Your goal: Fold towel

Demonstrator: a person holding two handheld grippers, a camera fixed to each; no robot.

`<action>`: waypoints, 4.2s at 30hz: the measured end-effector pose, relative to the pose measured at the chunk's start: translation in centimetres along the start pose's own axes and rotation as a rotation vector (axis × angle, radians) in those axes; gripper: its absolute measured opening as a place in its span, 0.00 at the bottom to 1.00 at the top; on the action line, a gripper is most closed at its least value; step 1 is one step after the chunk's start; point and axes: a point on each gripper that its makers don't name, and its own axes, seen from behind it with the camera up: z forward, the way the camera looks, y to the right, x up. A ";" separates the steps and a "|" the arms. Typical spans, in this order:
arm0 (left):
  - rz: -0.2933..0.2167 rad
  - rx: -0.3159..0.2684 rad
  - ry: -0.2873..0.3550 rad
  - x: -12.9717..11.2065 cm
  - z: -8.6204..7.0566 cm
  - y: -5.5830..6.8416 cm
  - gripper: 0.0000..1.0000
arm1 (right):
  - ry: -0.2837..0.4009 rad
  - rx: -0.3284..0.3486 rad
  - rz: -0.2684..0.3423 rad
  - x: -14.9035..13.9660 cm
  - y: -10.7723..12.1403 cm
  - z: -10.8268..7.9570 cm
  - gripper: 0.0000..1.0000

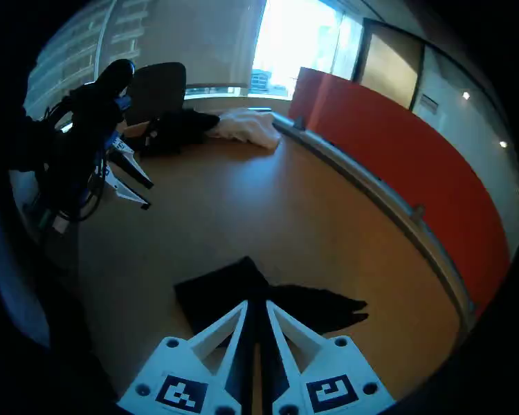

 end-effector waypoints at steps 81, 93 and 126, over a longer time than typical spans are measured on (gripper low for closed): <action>-0.004 0.002 -0.016 -1.5 -0.5 0.1 0.76 | -0.262 0.070 0.162 -15.9 -5.6 5.0 0.36; -0.002 -0.001 -0.017 -1.5 -0.4 0.2 0.76 | -0.239 0.058 0.172 -15.7 -5.4 4.8 0.06; 0.012 -0.029 0.023 0.4 -0.4 2.1 0.76 | -0.002 0.009 0.088 0.7 -0.2 -1.5 0.05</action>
